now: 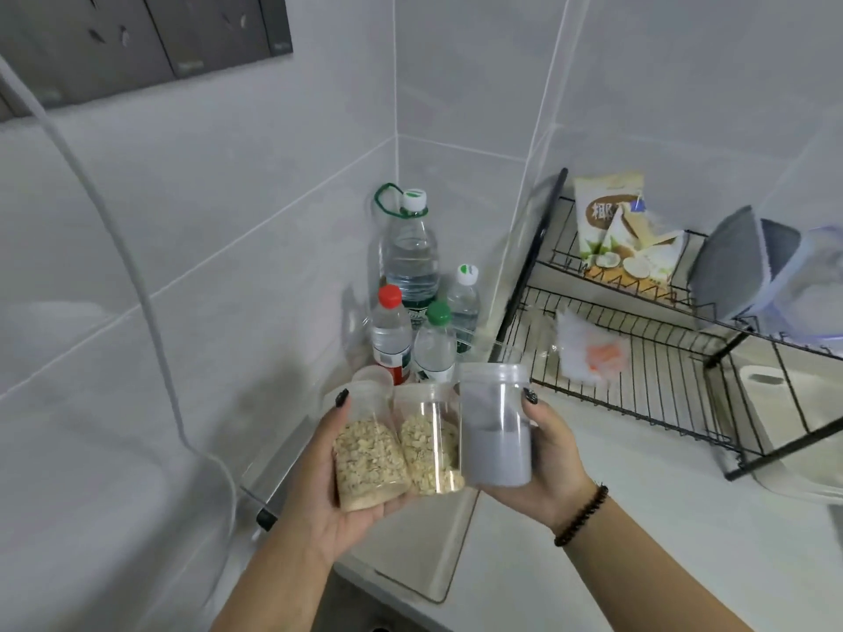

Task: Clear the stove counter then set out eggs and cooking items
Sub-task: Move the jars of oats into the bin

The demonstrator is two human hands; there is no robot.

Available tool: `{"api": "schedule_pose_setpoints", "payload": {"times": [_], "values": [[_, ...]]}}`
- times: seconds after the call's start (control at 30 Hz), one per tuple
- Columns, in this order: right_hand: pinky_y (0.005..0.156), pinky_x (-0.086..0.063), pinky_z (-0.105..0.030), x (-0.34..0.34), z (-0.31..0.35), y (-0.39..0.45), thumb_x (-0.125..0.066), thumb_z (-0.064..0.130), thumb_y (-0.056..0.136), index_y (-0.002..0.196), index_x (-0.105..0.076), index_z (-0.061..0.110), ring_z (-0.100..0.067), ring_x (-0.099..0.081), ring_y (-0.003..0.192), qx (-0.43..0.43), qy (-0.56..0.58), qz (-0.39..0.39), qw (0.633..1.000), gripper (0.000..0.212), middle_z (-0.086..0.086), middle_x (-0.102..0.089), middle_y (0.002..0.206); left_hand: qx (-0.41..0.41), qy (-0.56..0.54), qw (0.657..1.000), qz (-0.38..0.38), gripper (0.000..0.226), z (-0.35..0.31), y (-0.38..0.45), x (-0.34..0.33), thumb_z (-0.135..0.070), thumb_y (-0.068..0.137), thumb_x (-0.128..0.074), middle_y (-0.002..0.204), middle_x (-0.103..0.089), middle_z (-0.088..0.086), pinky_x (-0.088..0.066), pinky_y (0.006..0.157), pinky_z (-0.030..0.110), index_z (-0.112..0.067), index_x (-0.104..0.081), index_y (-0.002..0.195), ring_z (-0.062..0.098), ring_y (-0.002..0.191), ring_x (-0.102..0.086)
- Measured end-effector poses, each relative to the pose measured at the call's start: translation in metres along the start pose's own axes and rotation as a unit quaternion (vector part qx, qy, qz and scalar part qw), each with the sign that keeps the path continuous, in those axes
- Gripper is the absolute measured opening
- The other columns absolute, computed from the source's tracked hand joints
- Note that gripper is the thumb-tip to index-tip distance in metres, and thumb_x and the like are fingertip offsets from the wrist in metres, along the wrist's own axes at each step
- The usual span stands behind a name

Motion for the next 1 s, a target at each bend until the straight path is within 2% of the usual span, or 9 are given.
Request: {"api": "schedule_pose_setpoints", "payload": {"times": [0.13,0.27,0.37,0.47,0.53,0.63,0.73,0.87,1.0], "values": [[0.091,-0.046,-0.045,0.010,-0.006,0.004,-0.089,0.039,0.053,0.123,-0.062,0.007,-0.033,-0.056,0.103,0.017,0.005,0.005,1.000,0.082,-0.020,-0.056,0.122,0.071,0.069,0.995,-0.026,0.063,-0.001,0.012,0.001,-0.048,0.080,-0.068,0.118,-0.064,0.029,-0.037,0.100,0.069,-0.007,-0.056,0.127,0.049,0.109,-0.062],[0.098,-0.041,-0.048,0.013,-0.007,0.007,-0.088,0.039,0.055,0.128,-0.058,0.006,-0.035,-0.050,0.112,0.052,0.026,0.014,0.998,0.085,-0.025,-0.043,0.136,0.076,0.172,0.981,-0.049,0.063,-0.015,0.016,-0.001,-0.048,0.072,-0.073,0.108,-0.069,0.027,-0.044,0.092,0.069,-0.011,-0.058,0.121,0.048,0.100,-0.066],[0.096,-0.046,-0.053,0.009,-0.005,0.001,-0.085,0.038,0.062,0.133,-0.056,0.007,-0.036,-0.055,0.116,0.065,0.074,0.044,0.994,0.082,-0.026,-0.045,0.141,0.058,0.235,0.969,-0.055,0.068,-0.022,0.018,-0.008,-0.049,0.061,-0.076,0.102,-0.073,0.019,-0.055,0.078,0.052,-0.015,-0.062,0.118,0.038,0.095,-0.070],[0.106,-0.028,-0.068,0.010,-0.005,-0.006,-0.075,0.045,0.072,0.137,-0.054,0.017,-0.038,-0.043,0.132,0.061,0.093,0.064,0.992,0.075,-0.021,-0.044,0.145,0.040,0.244,0.969,-0.013,0.066,-0.026,0.022,-0.022,-0.044,0.066,-0.080,0.109,-0.071,0.018,-0.054,0.079,0.050,-0.016,-0.061,0.123,0.036,0.101,-0.069],[0.108,-0.024,-0.066,0.014,-0.005,-0.008,-0.068,0.051,0.076,0.139,-0.052,0.020,-0.037,-0.040,0.134,0.067,0.109,0.075,0.989,0.072,-0.020,-0.047,0.143,0.031,0.256,0.966,0.006,0.070,-0.030,0.025,-0.027,-0.047,0.064,-0.079,0.118,-0.068,0.017,-0.051,0.089,0.059,-0.022,-0.060,0.126,0.037,0.108,-0.066],[0.115,0.003,-0.065,0.023,-0.001,-0.013,-0.055,0.061,0.081,0.143,-0.046,0.024,-0.033,-0.036,0.138,0.074,0.119,0.045,0.989,0.073,-0.015,-0.049,0.143,0.018,0.274,0.961,-0.009,0.070,-0.034,0.031,-0.029,-0.046,0.065,-0.082,0.126,-0.063,0.019,-0.045,0.096,0.063,-0.022,-0.059,0.127,0.041,0.116,-0.060],[0.116,-0.001,-0.062,0.032,-0.004,-0.019,-0.051,0.062,0.083,0.144,-0.045,0.023,-0.033,-0.037,0.138,0.035,0.131,0.003,0.991,0.073,-0.014,-0.050,0.141,-0.013,0.413,0.906,-0.094,0.037,-0.041,0.033,-0.021,-0.035,0.079,-0.072,0.124,-0.063,0.023,-0.053,0.092,0.045,-0.006,-0.063,0.099,0.040,0.116,-0.059],[0.114,-0.011,-0.058,0.043,0.016,-0.026,-0.037,0.060,0.089,0.148,-0.037,0.017,-0.034,-0.030,0.141,0.026,0.145,-0.004,0.989,0.072,-0.016,-0.041,0.149,-0.056,0.451,0.879,-0.146,0.040,-0.033,0.030,-0.004,-0.029,0.062,-0.083,0.089,-0.076,0.008,-0.056,0.065,0.031,-0.018,-0.069,0.098,0.024,0.085,-0.072],[0.110,-0.002,-0.071,0.036,0.039,-0.030,-0.042,0.060,0.087,0.144,-0.043,0.019,-0.038,-0.030,0.141,0.044,0.139,0.073,0.987,0.071,-0.015,-0.042,0.148,-0.062,0.555,0.814,-0.160,0.039,-0.020,0.045,0.005,-0.031,0.052,-0.088,0.083,-0.076,-0.002,-0.058,0.073,0.036,-0.020,-0.074,0.087,0.016,0.085,-0.072]]}}
Point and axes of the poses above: each hand's wrist, its own y-axis towards the middle knuckle, its own x-axis out of the back of the hand, z = x × y, the point moved 10 cm from there along y, towards the middle knuckle
